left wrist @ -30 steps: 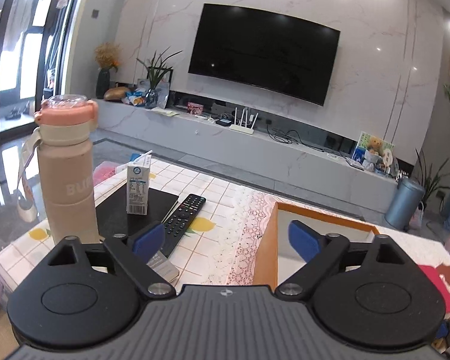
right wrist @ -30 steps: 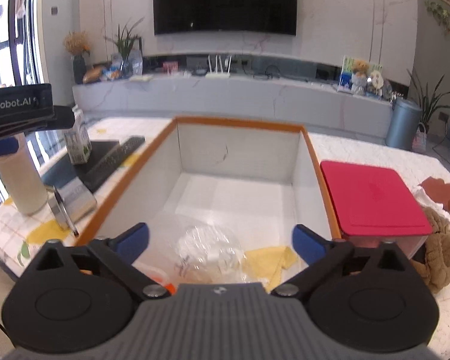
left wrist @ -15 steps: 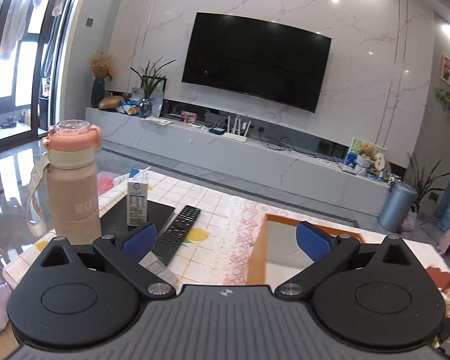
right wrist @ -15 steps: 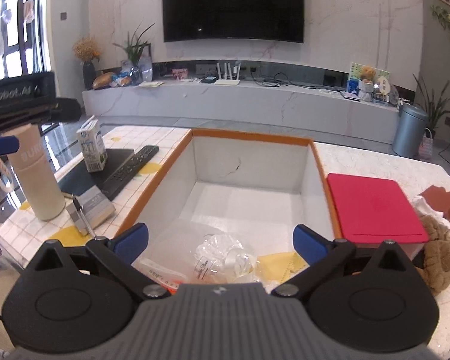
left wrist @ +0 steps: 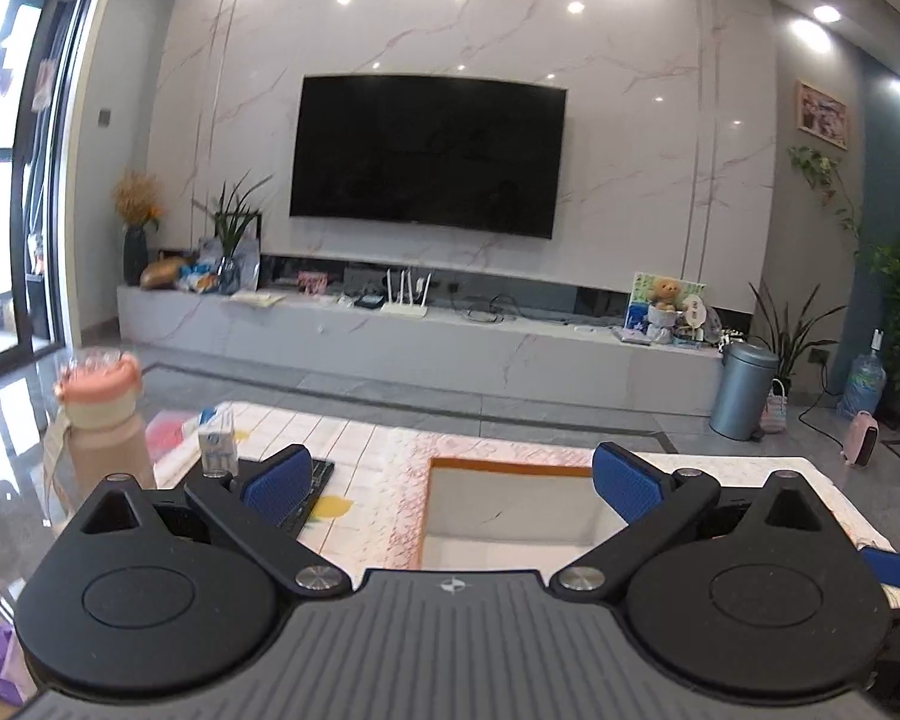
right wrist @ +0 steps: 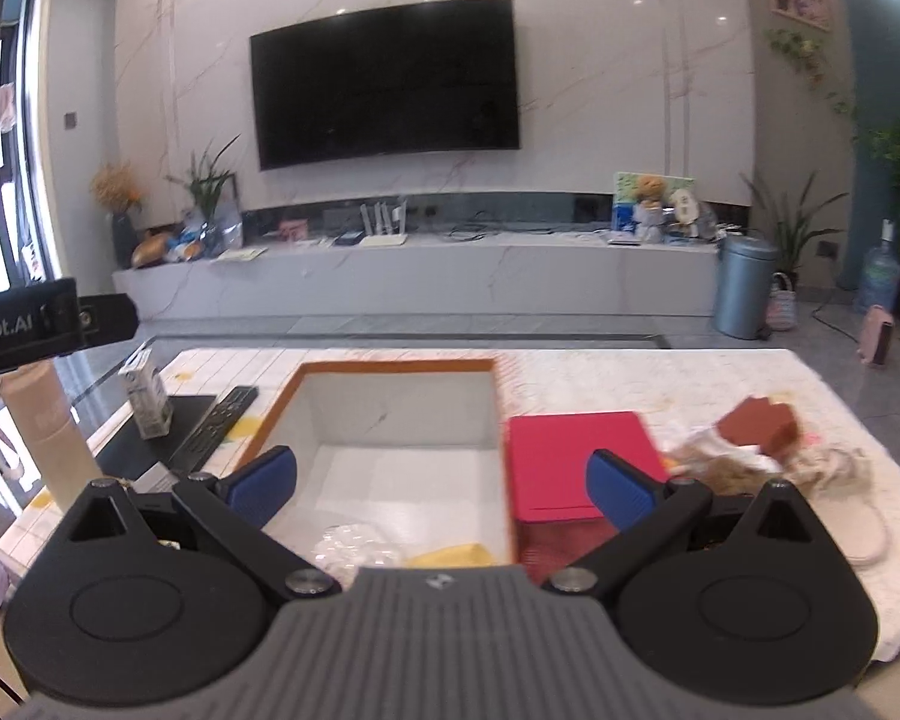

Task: Organize soft objects
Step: 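Withdraw both tools from the box back toward the soft items on the table, then grasp the brown plush teddy bear with the left tool, then grasp the white fabric bag with the right tool while the left tool holds the bear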

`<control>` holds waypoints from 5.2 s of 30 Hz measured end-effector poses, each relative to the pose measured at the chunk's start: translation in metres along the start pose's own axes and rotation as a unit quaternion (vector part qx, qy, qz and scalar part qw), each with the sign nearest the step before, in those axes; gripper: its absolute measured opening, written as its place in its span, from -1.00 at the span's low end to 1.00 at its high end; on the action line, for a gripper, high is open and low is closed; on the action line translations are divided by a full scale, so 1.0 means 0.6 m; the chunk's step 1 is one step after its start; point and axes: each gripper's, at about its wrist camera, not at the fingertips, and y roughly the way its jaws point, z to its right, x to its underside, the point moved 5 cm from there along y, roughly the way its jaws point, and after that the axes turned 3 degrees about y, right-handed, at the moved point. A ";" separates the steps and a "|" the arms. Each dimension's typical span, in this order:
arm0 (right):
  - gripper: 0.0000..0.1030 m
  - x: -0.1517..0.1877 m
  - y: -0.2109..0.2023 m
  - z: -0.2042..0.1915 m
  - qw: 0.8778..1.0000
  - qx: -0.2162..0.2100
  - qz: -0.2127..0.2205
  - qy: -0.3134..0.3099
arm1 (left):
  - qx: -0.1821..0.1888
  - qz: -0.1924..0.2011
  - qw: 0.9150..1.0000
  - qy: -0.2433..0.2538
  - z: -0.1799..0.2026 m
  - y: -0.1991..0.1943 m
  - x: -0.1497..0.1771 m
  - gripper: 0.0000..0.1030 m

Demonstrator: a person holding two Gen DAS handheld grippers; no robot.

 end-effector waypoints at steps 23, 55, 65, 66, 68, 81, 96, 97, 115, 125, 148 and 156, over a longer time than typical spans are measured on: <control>0.95 -0.097 -0.140 0.363 0.979 0.149 0.090 0.101 | 0.134 0.025 0.988 0.076 0.299 0.018 -0.021 1.00; 0.95 0.091 0.140 0.665 0.951 0.248 -0.024 0.184 | 0.166 -0.129 0.971 0.115 0.580 0.222 0.293 1.00; 0.95 0.118 0.171 0.675 0.955 0.248 -0.050 0.158 | 0.130 -0.152 0.972 0.127 0.603 0.255 0.336 1.00; 0.95 0.121 0.174 0.677 0.955 0.243 -0.053 0.160 | 0.123 -0.151 0.972 0.130 0.603 0.256 0.338 1.00; 0.95 0.127 0.179 0.679 0.955 0.242 -0.061 0.164 | 0.110 -0.151 0.974 0.131 0.603 0.259 0.343 1.00; 0.95 0.137 0.185 0.689 0.955 0.226 -0.069 0.178 | 0.087 -0.140 0.978 0.126 0.600 0.268 0.350 1.00; 0.95 0.143 0.185 0.688 0.958 0.209 -0.072 0.185 | 0.095 -0.166 0.975 0.116 0.597 0.268 0.352 0.34; 0.95 0.143 0.186 0.687 0.958 0.206 -0.074 0.185 | 0.097 -0.168 0.974 0.116 0.599 0.268 0.353 0.28; 0.95 0.155 0.203 0.690 0.958 0.209 -0.092 0.173 | 0.099 -0.176 0.972 0.122 0.602 0.265 0.353 -0.02; 0.95 0.159 0.242 0.673 0.970 0.185 -0.093 0.129 | 0.114 -0.178 0.971 0.109 0.593 0.269 0.353 -0.02; 0.95 0.197 0.311 0.630 0.972 0.190 -0.126 0.050 | 0.161 -0.192 0.965 0.077 0.567 0.274 0.349 -0.01; 0.96 0.202 0.312 0.639 0.973 0.189 -0.121 0.061 | 0.160 -0.193 0.965 0.077 0.567 0.274 0.348 0.00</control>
